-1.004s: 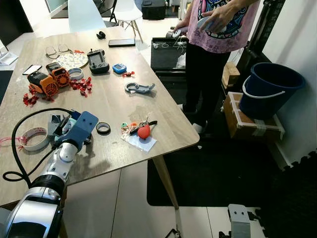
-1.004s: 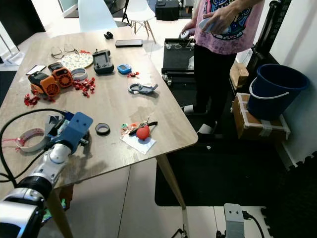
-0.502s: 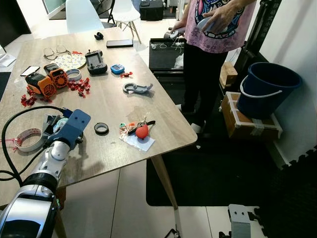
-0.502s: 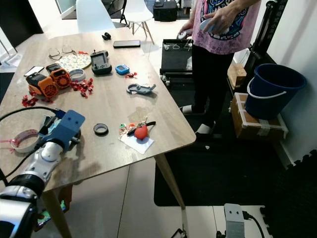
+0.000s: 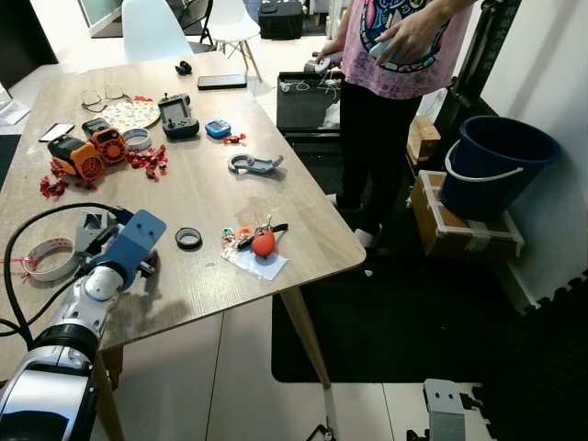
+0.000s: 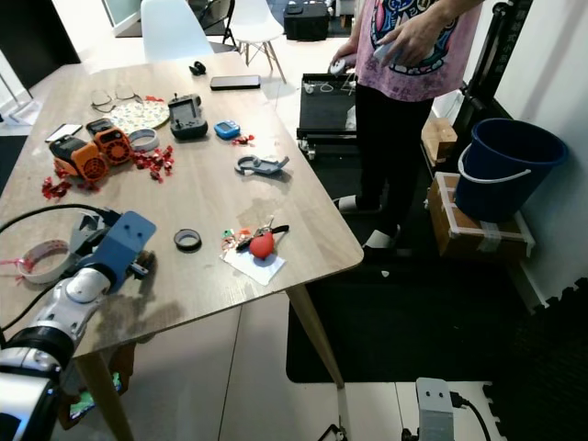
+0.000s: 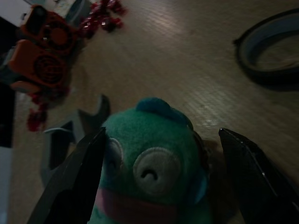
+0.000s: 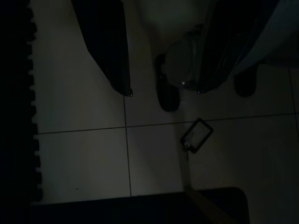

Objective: Hang keys on a hook

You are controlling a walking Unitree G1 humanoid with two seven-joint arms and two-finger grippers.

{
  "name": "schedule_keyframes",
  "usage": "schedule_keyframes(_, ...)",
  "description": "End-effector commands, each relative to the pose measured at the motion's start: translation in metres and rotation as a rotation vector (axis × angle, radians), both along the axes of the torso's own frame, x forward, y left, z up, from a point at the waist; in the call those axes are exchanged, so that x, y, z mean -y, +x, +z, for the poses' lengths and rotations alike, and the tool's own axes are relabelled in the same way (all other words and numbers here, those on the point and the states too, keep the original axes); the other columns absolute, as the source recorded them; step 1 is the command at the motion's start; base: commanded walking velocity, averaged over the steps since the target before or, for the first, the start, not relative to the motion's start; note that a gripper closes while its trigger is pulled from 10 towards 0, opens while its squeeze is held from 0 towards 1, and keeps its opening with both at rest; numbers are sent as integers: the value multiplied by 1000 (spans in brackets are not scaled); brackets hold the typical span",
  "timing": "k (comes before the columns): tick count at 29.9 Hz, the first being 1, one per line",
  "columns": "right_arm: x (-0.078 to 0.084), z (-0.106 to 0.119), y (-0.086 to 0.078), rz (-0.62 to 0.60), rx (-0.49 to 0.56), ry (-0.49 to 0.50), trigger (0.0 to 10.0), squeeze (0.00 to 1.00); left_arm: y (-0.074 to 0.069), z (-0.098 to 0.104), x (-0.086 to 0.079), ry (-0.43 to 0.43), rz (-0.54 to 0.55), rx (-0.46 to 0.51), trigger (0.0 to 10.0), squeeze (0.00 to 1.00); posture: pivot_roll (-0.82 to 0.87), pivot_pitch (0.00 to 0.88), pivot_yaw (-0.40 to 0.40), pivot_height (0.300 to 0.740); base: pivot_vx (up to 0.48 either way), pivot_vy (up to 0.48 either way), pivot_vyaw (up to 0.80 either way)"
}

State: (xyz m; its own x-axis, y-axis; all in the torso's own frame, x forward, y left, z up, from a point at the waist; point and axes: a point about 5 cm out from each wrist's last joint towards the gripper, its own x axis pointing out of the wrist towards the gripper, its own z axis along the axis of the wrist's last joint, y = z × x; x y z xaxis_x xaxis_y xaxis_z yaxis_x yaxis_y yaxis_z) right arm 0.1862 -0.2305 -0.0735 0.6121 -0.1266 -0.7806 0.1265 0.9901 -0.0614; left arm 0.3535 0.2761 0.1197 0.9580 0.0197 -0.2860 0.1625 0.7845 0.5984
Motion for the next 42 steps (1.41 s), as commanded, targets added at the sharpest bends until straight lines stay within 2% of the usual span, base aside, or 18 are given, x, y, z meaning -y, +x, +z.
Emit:
schedule_keyframes(1, -2, -3, -6, -13, -14, 12, 10000, 0, -13, -22, -5, -36, -8, -128, 10000, 0, 14, 120, 25, 740, 0, 0, 0)
schedule_keyframes(11, -2, -3, -5, -12, -13, 12, 10000, 0, -14, -23, -5, -58, -35, -174, 10000, 0, 13, 111, 23, 740, 0, 0, 0)
schedule_keyframes(14, -3, -3, -4, -10, -12, 14, 10000, 0, -19, -30, -1, -124, -112, -286, 10000, 0, 15, 108, 23, 740, 0, 0, 0)
schedule_keyframes(15, -3, -3, -4, -10, -12, 14, 10000, 0, -19, -30, -1, -124, -112, -286, 10000, 0, 15, 108, 23, 740, 0, 0, 0)
schedule_keyframes(17, -3, -3, -4, -8, -12, 15, 10000, 0, -22, -34, 4, -191, -159, -355, 10000, 0, 16, 106, 22, 740, 0, 0, 0)
schedule_keyframes(21, -3, -3, -3, -7, -12, 15, 10000, 0, -24, -35, 10, -259, -198, -418, 10000, 0, 17, 105, 22, 740, 0, 0, 0)
schedule_keyframes(25, -4, -3, -3, -5, -13, 16, 10000, 0, -24, -34, 16, -317, -226, -437, 10000, 0, 20, 106, 22, 740, 0, 0, 0)
schedule_keyframes(31, -4, -3, -4, -3, -15, 16, 10000, 0, -21, -26, 26, -384, -243, -419, 10000, 0, 21, 105, 22, 740, 0, 0, 0)
schedule_keyframes(33, -4, -3, -4, -4, -16, 15, 10000, 0, -16, -16, 34, -418, -243, -353, 10000, 0, 24, 106, 21, 740, 0, 0, 0)
schedule_keyframes(38, -4, -3, -4, -4, -16, 15, 10000, 0, -9, -3, 40, -454, -234, -271, 10000, 0, 25, 108, 20, 740, 0, 0, 0)
schedule_keyframes(39, -4, -3, -3, -4, -15, 15, 10000, 0, -5, 6, 44, -472, -238, -222, 10000, 0, 23, 111, 19, 740, 0, 0, 0)
schedule_keyframes(42, -4, -3, -3, -4, -15, 15, 10000, 0, -3, 14, 48, -482, -259, -180, 10000, 0, 22, 111, 19, 740, 0, 0, 0)
